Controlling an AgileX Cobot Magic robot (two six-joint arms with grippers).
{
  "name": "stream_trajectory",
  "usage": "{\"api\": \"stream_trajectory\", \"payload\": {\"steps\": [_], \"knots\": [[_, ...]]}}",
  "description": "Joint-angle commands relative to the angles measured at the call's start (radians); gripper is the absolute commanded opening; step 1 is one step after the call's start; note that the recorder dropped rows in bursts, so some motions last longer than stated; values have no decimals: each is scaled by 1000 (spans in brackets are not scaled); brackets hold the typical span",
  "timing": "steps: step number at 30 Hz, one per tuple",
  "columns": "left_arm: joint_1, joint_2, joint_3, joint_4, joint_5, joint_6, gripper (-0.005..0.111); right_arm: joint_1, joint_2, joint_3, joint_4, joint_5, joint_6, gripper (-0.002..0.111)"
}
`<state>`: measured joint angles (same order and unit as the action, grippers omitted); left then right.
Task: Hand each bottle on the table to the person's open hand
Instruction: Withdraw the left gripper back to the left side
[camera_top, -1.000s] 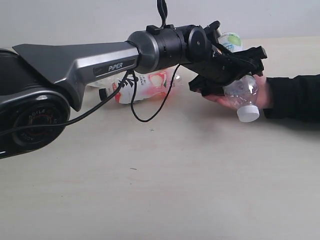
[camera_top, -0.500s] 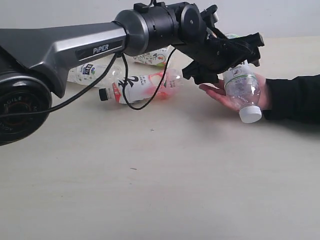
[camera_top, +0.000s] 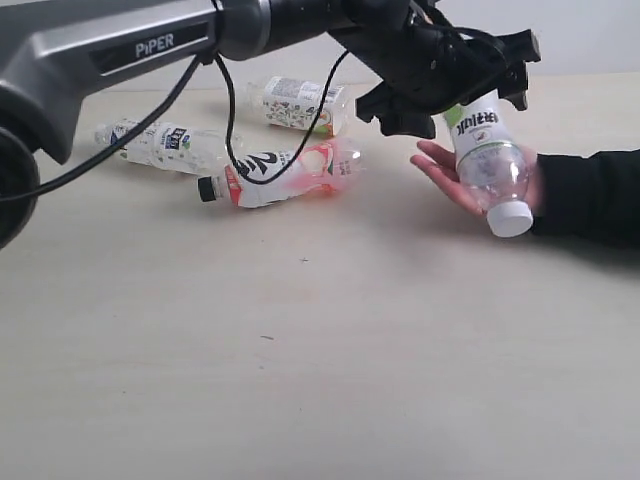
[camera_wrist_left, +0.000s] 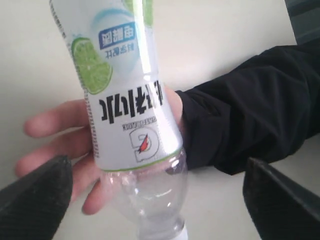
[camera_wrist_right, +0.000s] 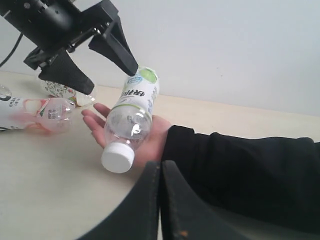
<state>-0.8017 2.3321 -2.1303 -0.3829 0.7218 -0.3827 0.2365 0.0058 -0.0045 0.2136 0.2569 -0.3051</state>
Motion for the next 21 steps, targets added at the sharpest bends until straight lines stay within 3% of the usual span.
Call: {"api": "stream_trajectory", "payload": {"steps": [1,4,7,9,12,14,16,21], "knots": [[5,-70,-2,15,70,94,87,-4,-6,5,-2,-12,-5,0],[5,-106,-2,17,116,143,86,-4,-6,5,-2,-12,-5,0],[5,-143,-2,35,166,186,75,-4,-6,5,-2,-12,-5,0],[5,-162,-2,50,204,232,62,-4,-6,5,-2,-12,-5,0],[5,-186,-2,77,281,285,37,-4,-6,5,-2,-12,-5,0],[5,-203,-2,103,338,302,14,-4,-6,5,-2,-12,-5,0],[5,-218,-2,138,390,305,1,-4,-6,5,-2,-12,-5,0],[5,-266,12,234,477,337,0,-4,-6,5,-2,-12,-5,0]]}}
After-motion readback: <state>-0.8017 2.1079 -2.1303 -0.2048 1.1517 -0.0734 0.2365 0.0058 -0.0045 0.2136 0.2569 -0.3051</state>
